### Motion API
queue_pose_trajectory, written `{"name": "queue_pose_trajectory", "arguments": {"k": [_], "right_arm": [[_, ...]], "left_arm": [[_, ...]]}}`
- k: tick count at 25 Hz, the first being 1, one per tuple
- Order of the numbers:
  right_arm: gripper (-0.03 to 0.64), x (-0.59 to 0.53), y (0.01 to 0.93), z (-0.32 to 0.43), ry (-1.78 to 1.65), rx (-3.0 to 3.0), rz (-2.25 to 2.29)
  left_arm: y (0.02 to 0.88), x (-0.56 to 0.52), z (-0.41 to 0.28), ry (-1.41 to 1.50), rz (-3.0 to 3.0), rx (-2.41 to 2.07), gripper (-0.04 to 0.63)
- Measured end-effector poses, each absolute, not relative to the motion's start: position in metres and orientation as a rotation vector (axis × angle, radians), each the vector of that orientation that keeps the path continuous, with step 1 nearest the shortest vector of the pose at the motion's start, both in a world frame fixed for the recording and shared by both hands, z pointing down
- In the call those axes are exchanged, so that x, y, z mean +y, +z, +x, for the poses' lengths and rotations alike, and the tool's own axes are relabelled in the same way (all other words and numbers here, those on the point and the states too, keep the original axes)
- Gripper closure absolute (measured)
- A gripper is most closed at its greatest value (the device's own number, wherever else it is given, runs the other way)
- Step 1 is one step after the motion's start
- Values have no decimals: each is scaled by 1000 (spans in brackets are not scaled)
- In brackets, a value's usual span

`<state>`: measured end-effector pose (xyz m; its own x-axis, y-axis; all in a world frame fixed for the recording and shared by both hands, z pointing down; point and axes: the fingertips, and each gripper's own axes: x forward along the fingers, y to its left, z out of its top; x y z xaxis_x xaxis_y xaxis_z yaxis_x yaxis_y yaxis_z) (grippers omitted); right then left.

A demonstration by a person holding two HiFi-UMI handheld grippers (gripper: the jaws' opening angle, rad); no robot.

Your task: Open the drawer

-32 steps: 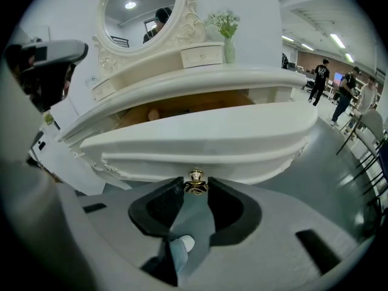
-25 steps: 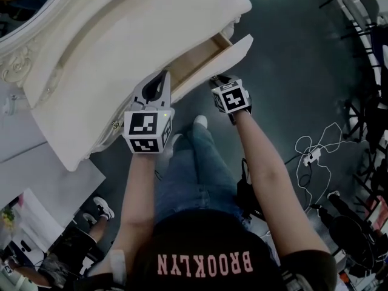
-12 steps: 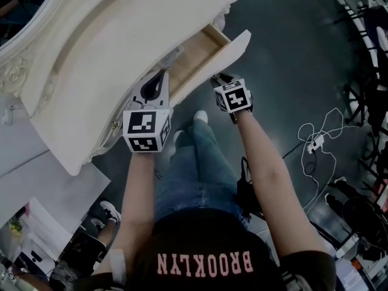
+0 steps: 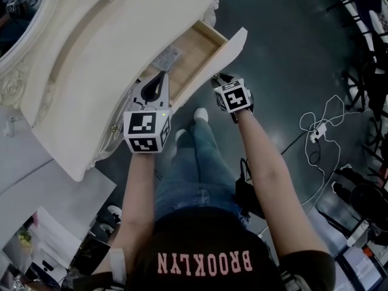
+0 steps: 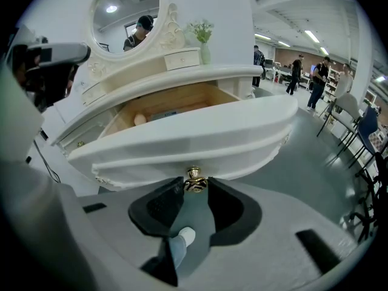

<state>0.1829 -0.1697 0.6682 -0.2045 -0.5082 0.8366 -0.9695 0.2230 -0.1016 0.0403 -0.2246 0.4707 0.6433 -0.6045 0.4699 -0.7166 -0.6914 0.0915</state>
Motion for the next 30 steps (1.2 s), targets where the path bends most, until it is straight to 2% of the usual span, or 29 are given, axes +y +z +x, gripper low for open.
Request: {"name": "queue_pose_trajectory", "arguments": {"k": [18, 28, 30], "right_arm": [[506, -135, 663, 199, 897, -1760, 1472], [506, -132, 660, 201, 882, -1675, 1558], [531, -128, 655, 198, 862, -1651, 1574]], "left_arm": [[475, -201, 67, 635, 2645, -941, 589], [472, -190, 46, 635, 2669, -929, 589], [471, -187, 40, 625, 2676, -919, 589]]}}
